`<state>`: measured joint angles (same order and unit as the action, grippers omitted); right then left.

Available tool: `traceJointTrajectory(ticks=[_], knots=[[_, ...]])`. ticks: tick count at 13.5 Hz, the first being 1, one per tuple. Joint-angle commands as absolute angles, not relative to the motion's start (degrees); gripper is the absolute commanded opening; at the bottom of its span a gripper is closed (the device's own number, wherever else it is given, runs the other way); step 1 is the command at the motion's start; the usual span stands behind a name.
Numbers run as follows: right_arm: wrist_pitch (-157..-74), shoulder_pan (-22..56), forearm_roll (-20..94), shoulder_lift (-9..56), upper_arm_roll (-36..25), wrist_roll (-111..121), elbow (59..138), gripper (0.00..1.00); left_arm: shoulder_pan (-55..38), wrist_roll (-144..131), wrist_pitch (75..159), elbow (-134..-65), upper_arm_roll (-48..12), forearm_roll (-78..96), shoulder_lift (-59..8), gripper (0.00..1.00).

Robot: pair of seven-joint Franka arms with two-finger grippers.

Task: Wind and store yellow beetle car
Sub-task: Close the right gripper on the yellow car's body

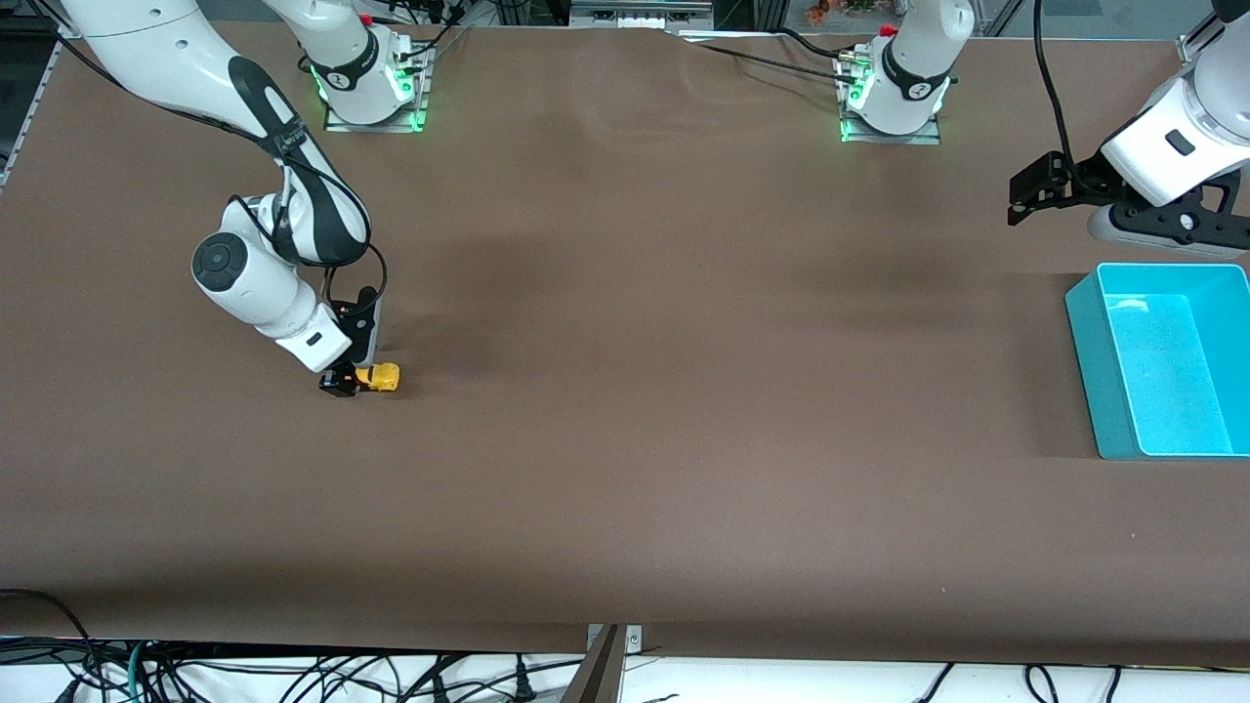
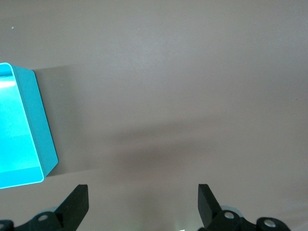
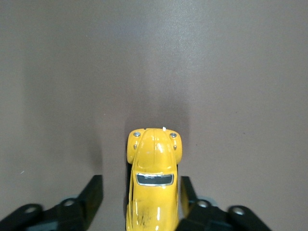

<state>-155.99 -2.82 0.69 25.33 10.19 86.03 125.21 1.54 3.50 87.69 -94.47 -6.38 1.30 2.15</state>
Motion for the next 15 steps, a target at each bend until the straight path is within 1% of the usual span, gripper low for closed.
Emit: traceJointTrajectory(ticks=[1,3,5,8,12,15], knots=[[-156.7,-3.3,0.8,26.7,10.4,86.9,124.5,0.55,1.8,3.2,86.4,-93.2,-6.5,0.6,2.0,1.0],[-156.7,-3.5,0.7,26.8,10.5,86.9,124.4,0.45,1.8,3.2,86.4,-93.2,-6.5,0.6,2.0,1.0],[-156.6,-3.6,0.8,26.7,10.5,86.8,124.4,0.4,1.8,3.2,86.5,-93.2,-6.5,0.6,2.0,1.0],[-156.0,-3.8,0.9,26.5,10.5,86.4,124.4,0.39,1.8,3.2,86.5,-93.2,-6.5,0.6,2.0,1.0],[-151.3,-3.7,2.4,24.4,10.5,86.2,124.3,0.39,1.8,3.2,86.4,-93.2,-6.5,0.6,2.0,1.0],[-151.3,-3.7,2.4,25.0,10.5,86.3,124.4,0.4,1.8,3.2,86.4,-93.2,-6.5,0.6,2.0,1.0]])
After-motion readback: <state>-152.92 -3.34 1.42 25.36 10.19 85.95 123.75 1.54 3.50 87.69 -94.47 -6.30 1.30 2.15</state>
